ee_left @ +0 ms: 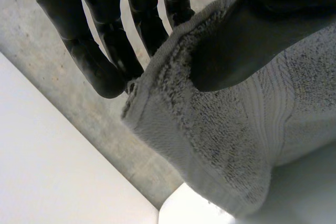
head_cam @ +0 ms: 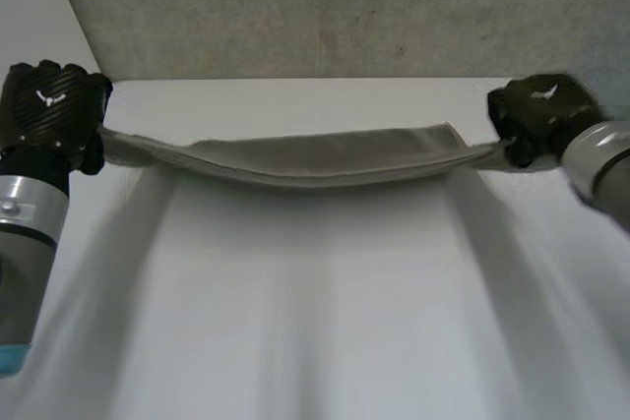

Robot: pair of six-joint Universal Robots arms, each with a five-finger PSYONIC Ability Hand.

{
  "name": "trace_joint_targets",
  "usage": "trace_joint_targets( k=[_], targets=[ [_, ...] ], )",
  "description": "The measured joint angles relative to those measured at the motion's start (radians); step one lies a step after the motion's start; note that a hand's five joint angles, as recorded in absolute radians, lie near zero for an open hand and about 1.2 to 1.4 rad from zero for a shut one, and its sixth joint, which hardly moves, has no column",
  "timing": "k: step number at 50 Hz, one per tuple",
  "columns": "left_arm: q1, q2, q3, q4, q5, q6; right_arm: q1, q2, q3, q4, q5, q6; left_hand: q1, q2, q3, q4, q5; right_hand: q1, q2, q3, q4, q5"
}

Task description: Fold the towel.

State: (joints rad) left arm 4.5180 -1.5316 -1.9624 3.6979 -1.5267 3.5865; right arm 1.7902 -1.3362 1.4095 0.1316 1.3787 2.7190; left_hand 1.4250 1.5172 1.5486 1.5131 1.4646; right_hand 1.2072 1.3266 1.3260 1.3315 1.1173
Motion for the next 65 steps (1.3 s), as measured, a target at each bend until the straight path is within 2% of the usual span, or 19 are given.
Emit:
trace_joint_targets(
  k=[7, 11, 17, 22, 30, 36, 44, 59, 60, 61, 62, 64, 65],
  targets=[
    [0.005, 0.126, -0.034, -0.189, 0.064, 0.006, -0.095, -0.120, -0.025, 0.235, -0.079, -0.197, 0.000, 0.000, 0.000, 0.000, 0.000, 0.000, 0.000, 0.000, 0.000, 0.000],
    [0.010, 0.156, -0.069, -0.260, 0.102, 0.009, -0.124, -0.156, -0.003, 0.307, -0.100, -0.292, 0.000, 0.000, 0.000, 0.000, 0.000, 0.000, 0.000, 0.000, 0.000, 0.000],
    [0.019, 0.147, -0.108, -0.296, 0.127, 0.012, -0.130, -0.188, 0.034, 0.321, -0.112, -0.339, 0.000, 0.000, 0.000, 0.000, 0.000, 0.000, 0.000, 0.000, 0.000, 0.000],
    [0.024, 0.066, -0.094, -0.289, 0.129, 0.012, -0.124, -0.159, 0.046, 0.267, -0.128, -0.338, 0.000, 0.000, 0.000, 0.000, 0.000, 0.000, 0.000, 0.001, 0.000, 0.000],
    [0.008, -0.185, 0.056, -0.284, 0.116, 0.011, -0.103, 0.085, -0.047, 0.175, -0.136, -0.357, 0.000, 0.000, 0.000, 0.000, 0.000, 0.000, 0.000, 0.005, 0.000, 0.000],
    [-0.024, -0.398, 0.235, -0.291, 0.097, 0.010, -0.061, 0.319, -0.225, 0.158, -0.131, -0.403, 0.000, 0.000, 0.001, 0.000, 0.000, 0.000, 0.000, 0.006, 0.000, 0.000],
    [-0.055, -0.639, 0.508, -0.299, 0.006, 0.011, -0.025, 0.593, -0.516, 0.140, -0.126, -0.439, 0.000, 0.000, 0.001, 0.000, 0.000, 0.000, 0.000, 0.006, 0.000, 0.000],
    [-0.073, -0.886, 0.856, -0.367, -0.052, 0.011, 0.013, 0.917, -1.003, 0.118, -0.057, -0.431, 0.000, 0.000, 0.001, 0.000, 0.000, 0.000, 0.000, 0.006, 0.000, 0.000],
    [-0.074, -0.895, 0.867, -0.370, -0.053, 0.011, 0.015, 0.932, -1.028, 0.118, -0.054, -0.431, -0.002, 0.000, 0.001, 0.000, 0.000, -0.012, -0.039, -0.032, -0.039, -0.029],
    [-0.074, -0.903, 0.877, -0.372, -0.055, 0.010, 0.018, 0.947, -1.050, 0.117, -0.051, -0.431, -0.129, -0.139, -0.142, -0.124, -0.113, -0.137, -0.205, -0.172, -0.182, -0.163],
    [-0.075, -0.907, 0.881, -0.373, -0.055, 0.010, 0.019, 0.955, -1.060, 0.117, -0.050, -0.431, -0.205, -0.218, -0.223, -0.229, -0.212, -0.196, -0.267, -0.251, -0.260, -0.244],
    [-0.077, -0.919, 0.893, -0.375, -0.058, 0.010, 0.027, 0.980, -1.092, 0.116, -0.038, -0.428, -0.567, -0.585, -0.598, -0.619, -0.554, -0.614, -0.656, -0.629, -0.638, -0.647],
    [-0.078, -0.921, 0.895, -0.375, -0.059, 0.010, 0.029, 0.984, -1.097, 0.116, -0.033, -0.427, -0.649, -0.665, -0.679, -0.682, -0.636, -0.735, -0.792, -0.764, -0.754, -0.774]
  ],
)
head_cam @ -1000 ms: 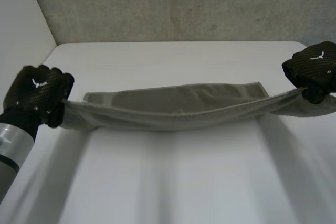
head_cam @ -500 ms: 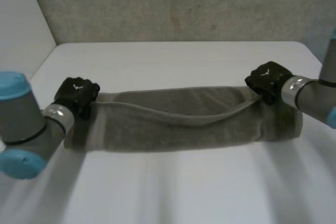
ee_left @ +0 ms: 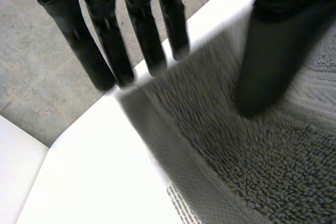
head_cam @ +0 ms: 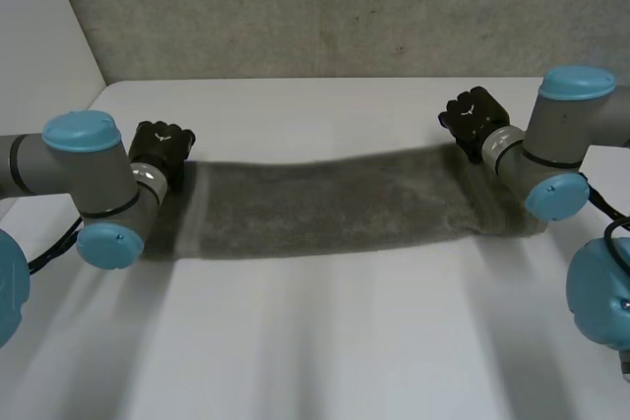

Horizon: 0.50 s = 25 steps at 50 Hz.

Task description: Fold the towel.

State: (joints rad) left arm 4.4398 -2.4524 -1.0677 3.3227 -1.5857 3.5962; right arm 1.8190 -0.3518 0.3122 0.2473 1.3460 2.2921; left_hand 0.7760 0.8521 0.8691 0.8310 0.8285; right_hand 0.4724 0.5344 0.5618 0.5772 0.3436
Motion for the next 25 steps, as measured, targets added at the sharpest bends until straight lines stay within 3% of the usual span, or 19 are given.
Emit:
trace_joint_targets(
  k=[1, 2, 5, 10, 15, 25],
  targets=[
    [-0.002, -0.001, 0.002, 0.000, -0.004, 0.000, 0.005, 0.008, -0.010, -0.002, 0.015, 0.003, -0.259, -0.254, -0.262, -0.290, -0.266, -0.147, -0.170, -0.175, -0.179, -0.178],
    [-0.004, -0.001, 0.003, 0.000, -0.007, -0.001, 0.009, 0.013, -0.014, -0.003, 0.031, 0.007, -0.362, -0.369, -0.381, -0.403, -0.400, -0.214, -0.248, -0.267, -0.276, -0.264],
    [-0.010, 0.011, 0.000, -0.001, -0.027, -0.005, 0.020, 0.015, -0.011, -0.007, 0.078, 0.030, -0.504, -0.577, -0.602, -0.566, -0.583, -0.241, -0.288, -0.325, -0.327, -0.283],
    [-0.018, 0.084, -0.033, -0.007, -0.064, -0.018, 0.036, -0.048, 0.046, -0.008, 0.112, 0.135, -0.507, -0.589, -0.612, -0.568, -0.595, -0.241, -0.288, -0.325, -0.327, -0.283],
    [-0.022, 0.212, -0.121, -0.006, -0.080, -0.052, 0.034, -0.186, 0.195, -0.014, 0.088, 0.246, -0.507, -0.589, -0.612, -0.568, -0.595, -0.241, -0.288, -0.325, -0.327, -0.283],
    [-0.015, 0.501, -0.436, 0.040, -0.074, -0.189, 0.014, -0.567, 0.750, -0.121, 0.052, 0.306, -0.510, -0.595, -0.614, -0.568, -0.604, -0.242, -0.288, -0.325, -0.327, -0.283]
  ],
)
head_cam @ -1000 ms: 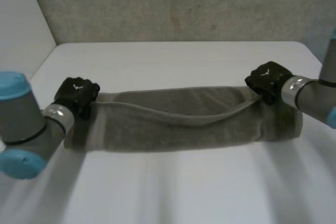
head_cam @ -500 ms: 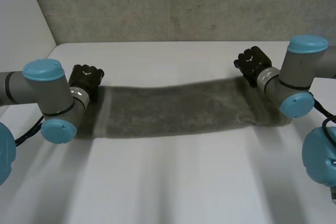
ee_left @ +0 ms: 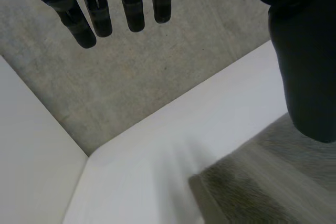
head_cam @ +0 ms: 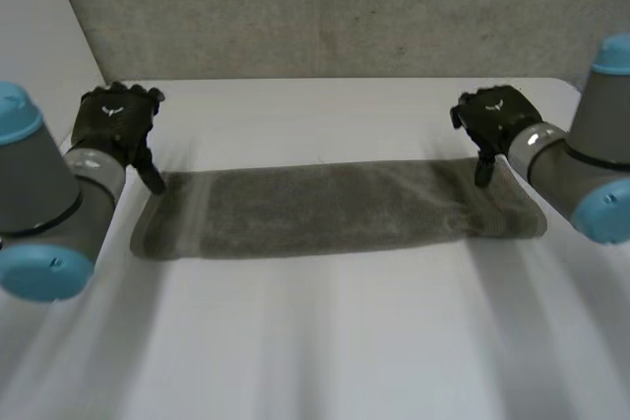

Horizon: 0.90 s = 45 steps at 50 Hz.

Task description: Fold the towel.

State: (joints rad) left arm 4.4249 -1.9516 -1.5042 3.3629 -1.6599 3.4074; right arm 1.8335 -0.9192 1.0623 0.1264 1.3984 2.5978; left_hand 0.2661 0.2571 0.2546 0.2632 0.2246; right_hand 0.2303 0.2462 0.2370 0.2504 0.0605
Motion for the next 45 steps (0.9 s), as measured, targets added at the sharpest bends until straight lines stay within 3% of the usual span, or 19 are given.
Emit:
trace_joint_targets(
  k=[5, 13, 24, 31, 45],
  targets=[
    [0.010, 0.083, -0.182, 0.089, 0.024, -0.043, -0.025, -0.113, 0.243, -0.067, 0.003, -0.001, 0.000, 0.000, -0.002, 0.000, 0.000, 0.000, 0.000, 0.000, 0.000, 0.000],
    [0.013, 0.103, -0.322, 0.209, 0.062, -0.052, -0.072, -0.121, 0.389, -0.158, 0.001, -0.003, 0.000, 0.000, -0.002, 0.000, 0.000, 0.003, 0.003, 0.003, 0.001, 0.003],
    [0.011, 0.094, -0.345, 0.277, 0.064, -0.051, -0.115, -0.019, 0.380, -0.239, 0.004, -0.019, 0.000, 0.000, -0.002, 0.000, 0.000, 0.327, 0.308, 0.319, 0.303, 0.328],
    [0.015, 0.093, -0.342, 0.279, 0.063, -0.051, -0.150, 0.037, 0.344, -0.237, 0.016, -0.045, 0.000, 0.000, -0.002, 0.000, 0.000, 0.963, 1.028, 1.024, 1.016, 1.024],
    [0.015, 0.098, -0.350, 0.278, 0.063, -0.051, -0.329, -0.005, 0.253, -0.209, 0.170, -0.206, 0.000, 0.000, -0.002, 0.000, 0.000, 0.963, 1.067, 1.088, 1.081, 1.052]
  ],
)
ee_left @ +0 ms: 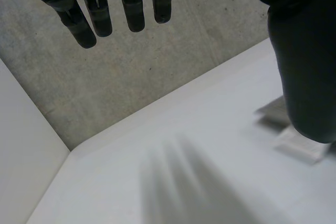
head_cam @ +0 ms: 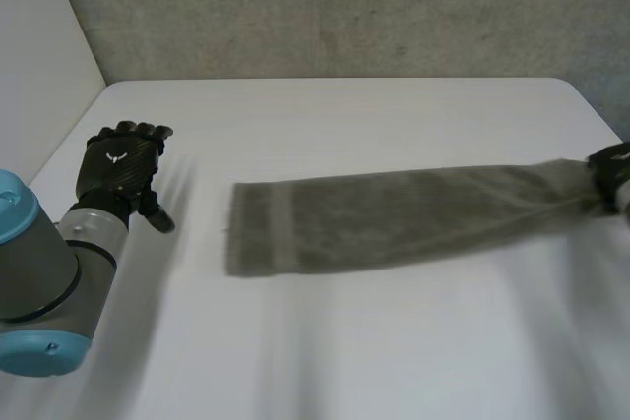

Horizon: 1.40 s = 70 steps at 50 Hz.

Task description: Fold the towel.

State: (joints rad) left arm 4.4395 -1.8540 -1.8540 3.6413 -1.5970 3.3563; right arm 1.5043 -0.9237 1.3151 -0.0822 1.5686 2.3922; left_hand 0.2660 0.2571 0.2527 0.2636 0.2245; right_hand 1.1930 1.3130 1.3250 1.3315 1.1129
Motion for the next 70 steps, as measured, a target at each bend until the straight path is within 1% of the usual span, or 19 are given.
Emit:
trace_joint_targets(
  k=[5, 8, 14, 17, 20, 26, 27, 29, 30, 32, 34, 36, 45, 49, 54, 58, 60, 66, 70],
  targets=[
    [0.000, 0.001, -0.001, 0.001, -0.001, 0.000, 0.004, -0.062, -0.055, 0.001, 0.025, -0.065, 0.000, 0.000, 0.000, 0.000, 0.000, 0.000, 0.000, 0.000, 0.000, 0.000],
    [0.000, 0.001, -0.001, 0.003, -0.002, 0.000, 0.088, -0.093, -0.088, 0.001, 0.027, -0.062, 0.000, 0.000, 0.000, 0.000, 0.000, 0.000, 0.002, 0.001, 0.000, 0.000],
    [0.000, 0.001, -0.001, 0.006, -0.004, 0.000, 0.362, -0.110, -0.122, -0.008, 0.019, -0.027, 0.000, 0.000, 0.000, 0.000, 0.000, 0.000, 0.014, 0.003, 0.000, 0.001],
    [0.000, 0.001, -0.002, 0.007, -0.005, 0.000, 0.532, -0.094, -0.124, -0.024, 0.008, -0.015, 0.000, 0.000, 0.000, 0.000, 0.000, 0.000, 0.014, 0.006, 0.000, 0.002],
    [-0.001, 0.001, -0.002, 0.007, -0.006, 0.000, 0.654, -0.062, -0.119, -0.043, -0.010, -0.008, 0.000, 0.000, 0.000, 0.000, 0.000, 0.000, 0.014, 0.006, 0.000, 0.002],
    [0.000, -0.001, -0.002, 0.008, -0.006, 0.000, 0.810, 0.043, -0.115, -0.075, -0.058, -0.002, 0.000, 0.000, 0.000, 0.000, 0.000, -0.001, 0.005, -0.005, -0.012, -0.001],
    [0.000, -0.001, -0.003, 0.008, -0.006, 0.000, 0.816, 0.050, -0.116, -0.076, -0.061, -0.002, 0.000, 0.000, 0.000, 0.000, 0.000, -0.028, -0.053, -0.062, -0.057, -0.035],
    [0.000, -0.004, -0.003, 0.008, -0.006, 0.000, 0.841, 0.086, -0.118, -0.079, -0.072, -0.001, 0.000, 0.000, 0.000, 0.000, 0.000, -0.202, -0.308, -0.313, -0.310, -0.275],
    [0.000, -0.004, -0.003, 0.009, -0.006, 0.000, 0.844, 0.092, -0.118, -0.079, -0.075, 0.001, 0.000, 0.000, 0.000, 0.000, 0.000, -0.268, -0.376, -0.382, -0.388, -0.355],
    [0.000, -0.007, -0.004, 0.011, -0.006, 0.000, 0.848, 0.106, -0.115, -0.080, -0.085, 0.013, 0.000, 0.000, 0.000, 0.000, 0.000, -0.619, -0.720, -0.724, -0.719, -0.696],
    [0.000, -0.008, -0.004, 0.014, -0.006, 0.001, 0.843, 0.102, -0.111, -0.081, -0.094, 0.040, 0.000, 0.000, 0.000, 0.000, 0.000, -0.868, -0.975, -0.980, -0.989, -0.982],
    [0.000, -0.009, -0.005, 0.016, -0.006, 0.001, 0.832, 0.084, -0.107, -0.081, -0.100, 0.074, 0.000, 0.000, 0.000, 0.000, 0.000, -0.940, -1.050, -1.064, -1.069, -1.053],
    [0.001, -0.009, -0.005, 0.020, -0.006, 0.002, 0.682, -0.135, 0.002, -0.074, -0.119, 0.361, 0.000, 0.000, 0.000, 0.000, 0.000, -0.961, -1.067, -1.088, -1.081, -1.053],
    [0.000, -0.008, -0.005, 0.020, -0.006, 0.002, 0.596, -0.210, 0.095, -0.067, -0.122, 0.412, 0.000, 0.000, 0.000, 0.000, 0.000, -0.962, -1.067, -1.088, -1.081, -1.053],
    [0.000, -0.008, -0.005, 0.020, -0.006, 0.002, 0.491, -0.256, 0.235, -0.066, -0.127, 0.387, 0.000, 0.000, 0.000, 0.000, 0.000, -0.962, -1.067, -1.088, -1.081, -1.053],
    [-0.003, -0.009, -0.007, 0.020, -0.006, 0.002, 0.406, -0.254, 0.338, -0.071, -0.141, 0.311, 0.000, 0.000, 0.000, 0.000, 0.000, -0.938, -1.046, -1.069, -1.066, -1.033],
    [-0.003, -0.009, -0.008, 0.020, -0.006, 0.002, 0.379, -0.244, 0.365, -0.072, -0.149, 0.280, 0.000, 0.000, 0.000, 0.000, 0.000, -0.860, -0.987, -1.002, -1.006, -0.956],
    [-0.008, -0.011, -0.010, 0.020, -0.006, 0.002, 0.329, -0.173, 0.386, -0.071, -0.168, 0.207, 0.000, 0.000, 0.000, 0.000, 0.000, -0.421, -0.542, -0.559, -0.573, -0.523],
    [-0.011, -0.009, -0.010, 0.020, -0.006, 0.001, 0.328, -0.143, 0.368, -0.066, -0.168, 0.195, 0.000, 0.000, 0.000, 0.000, 0.000, -0.355, -0.473, -0.489, -0.493, -0.452]
  ],
)
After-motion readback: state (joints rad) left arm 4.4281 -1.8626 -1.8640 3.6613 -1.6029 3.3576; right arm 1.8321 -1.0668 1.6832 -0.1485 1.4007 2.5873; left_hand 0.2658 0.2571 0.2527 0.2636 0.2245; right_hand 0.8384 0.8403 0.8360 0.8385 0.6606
